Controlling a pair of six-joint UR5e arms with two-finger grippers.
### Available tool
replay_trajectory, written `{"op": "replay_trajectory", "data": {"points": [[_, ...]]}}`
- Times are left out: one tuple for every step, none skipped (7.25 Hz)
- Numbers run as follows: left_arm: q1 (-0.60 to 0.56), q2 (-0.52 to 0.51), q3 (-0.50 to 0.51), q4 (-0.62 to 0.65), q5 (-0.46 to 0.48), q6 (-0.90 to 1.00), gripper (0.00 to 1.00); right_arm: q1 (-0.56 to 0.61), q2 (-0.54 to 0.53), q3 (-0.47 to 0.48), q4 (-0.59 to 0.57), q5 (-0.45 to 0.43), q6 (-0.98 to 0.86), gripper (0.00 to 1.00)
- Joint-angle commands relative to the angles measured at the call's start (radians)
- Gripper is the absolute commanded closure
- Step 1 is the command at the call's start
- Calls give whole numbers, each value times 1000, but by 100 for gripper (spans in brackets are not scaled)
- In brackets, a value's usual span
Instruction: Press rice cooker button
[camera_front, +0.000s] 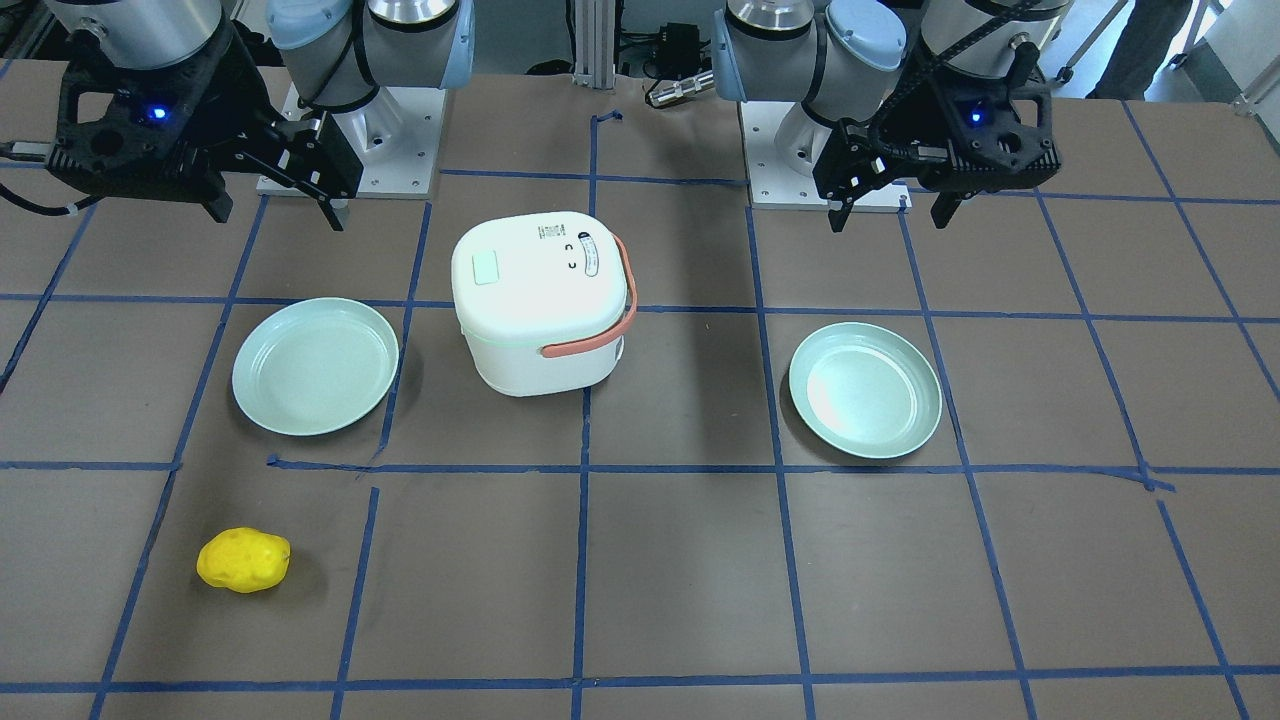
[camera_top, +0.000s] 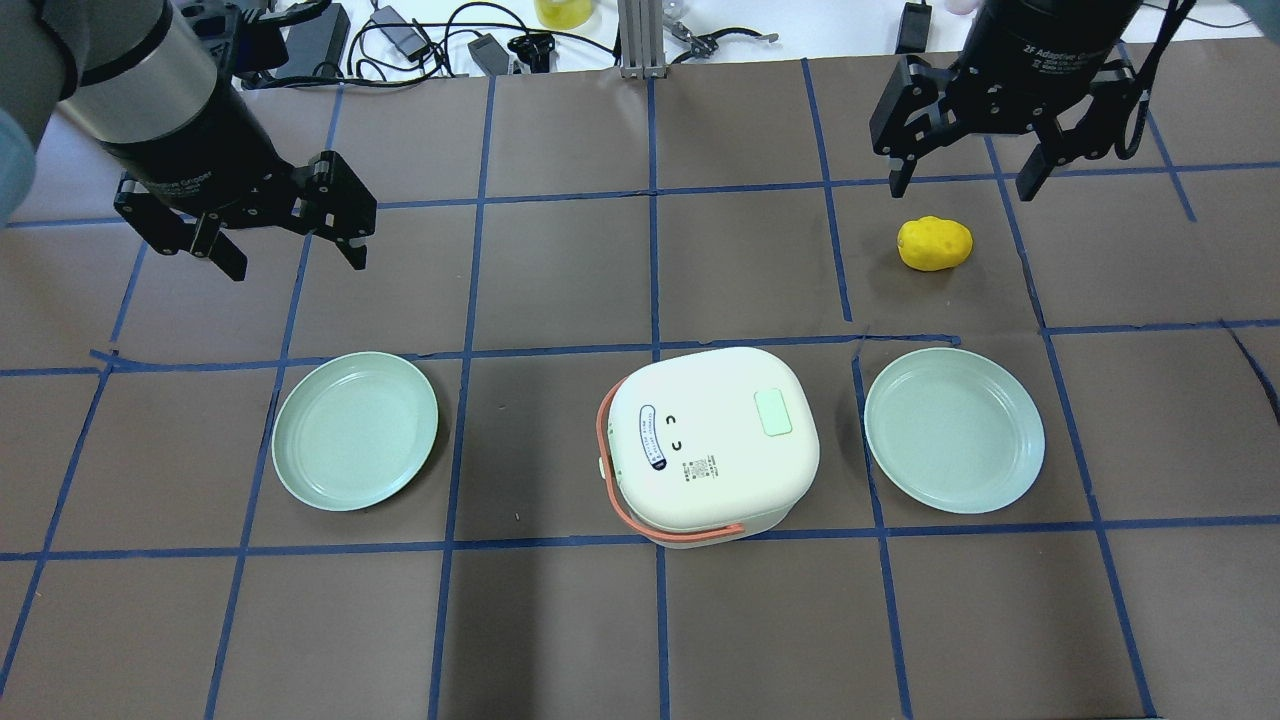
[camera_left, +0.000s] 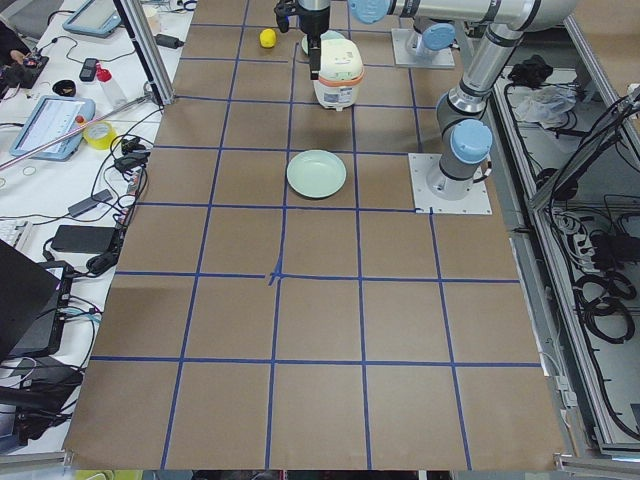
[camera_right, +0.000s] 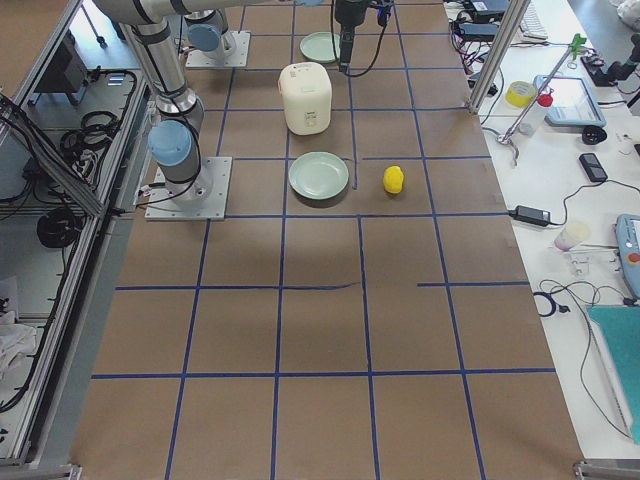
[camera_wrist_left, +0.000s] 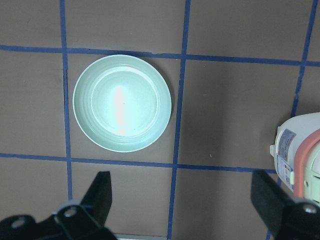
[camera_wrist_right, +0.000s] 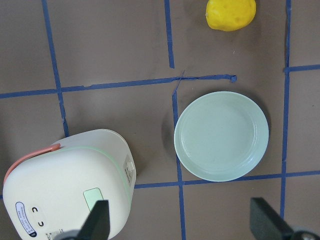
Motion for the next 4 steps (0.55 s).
{"op": "replay_trajectory", "data": {"points": [[0, 1, 0, 0, 0, 0, 0, 2, -1, -1, -6, -1, 8, 0], [0, 1, 0, 0, 0, 0, 0, 2, -1, -1, -6, -6, 10, 0], [0, 1, 0, 0, 0, 0, 0, 0, -1, 0, -7, -8, 10, 0], [0, 1, 0, 0, 0, 0, 0, 0, 2, 6, -1, -11, 11, 0]]}}
